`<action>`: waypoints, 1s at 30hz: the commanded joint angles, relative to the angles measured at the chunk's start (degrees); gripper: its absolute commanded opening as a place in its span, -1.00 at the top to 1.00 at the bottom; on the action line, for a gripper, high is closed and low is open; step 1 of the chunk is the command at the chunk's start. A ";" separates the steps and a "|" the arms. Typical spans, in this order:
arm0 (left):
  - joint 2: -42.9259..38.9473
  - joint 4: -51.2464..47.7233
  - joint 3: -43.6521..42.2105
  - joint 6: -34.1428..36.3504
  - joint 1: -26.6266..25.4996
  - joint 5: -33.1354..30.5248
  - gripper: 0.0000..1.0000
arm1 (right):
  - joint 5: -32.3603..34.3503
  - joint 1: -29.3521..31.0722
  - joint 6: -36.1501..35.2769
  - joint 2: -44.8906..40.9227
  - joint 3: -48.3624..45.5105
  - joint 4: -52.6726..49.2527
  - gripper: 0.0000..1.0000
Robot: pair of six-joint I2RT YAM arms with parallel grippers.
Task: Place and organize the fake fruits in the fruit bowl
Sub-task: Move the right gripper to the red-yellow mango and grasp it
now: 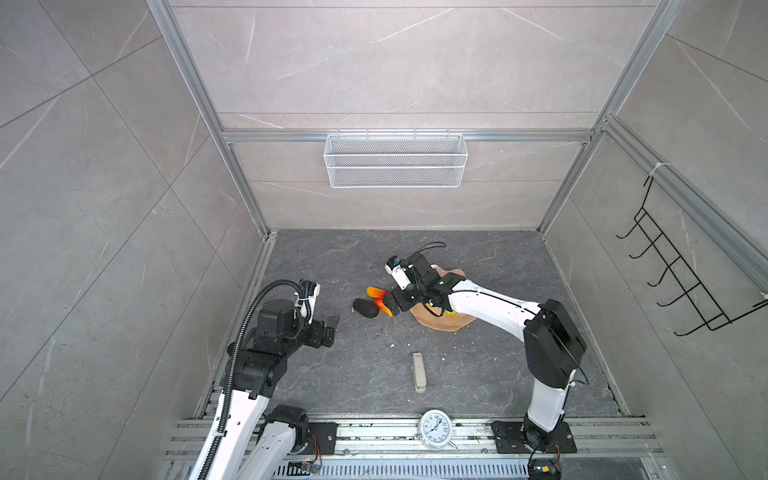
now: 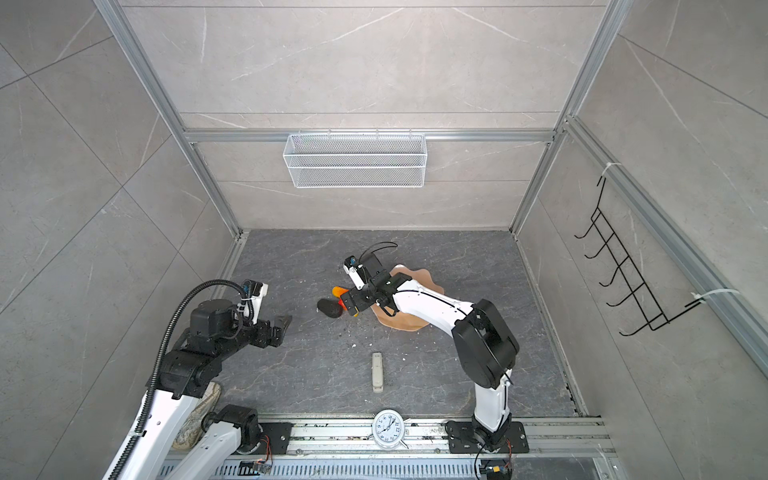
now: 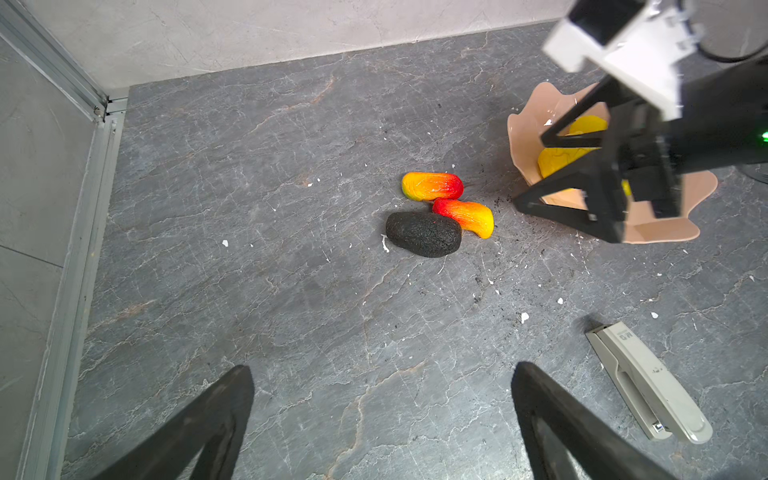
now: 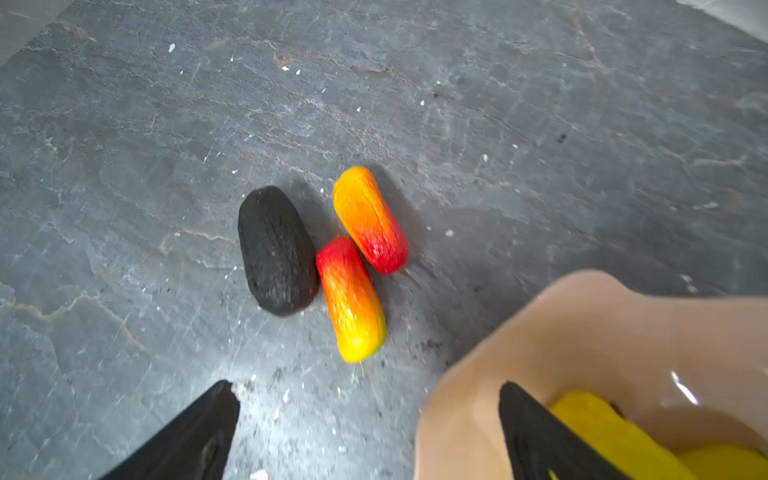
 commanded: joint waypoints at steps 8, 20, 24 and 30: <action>-0.55 0.36 0.49 0.74 0.30 1.27 -1.00 | -1.88 0.28 -6.06 14.13 15.61 -4.24 -0.85; -0.37 0.31 0.50 0.79 0.38 1.18 -1.00 | -1.50 0.17 -9.15 26.80 30.36 -10.94 -0.41; -0.35 0.36 0.50 0.83 0.38 1.14 -1.00 | -1.34 0.11 -9.03 28.83 32.54 -11.98 -0.36; -0.35 0.35 0.50 0.80 0.38 1.14 -1.00 | -1.41 -0.33 -8.94 31.91 35.88 -13.34 -0.24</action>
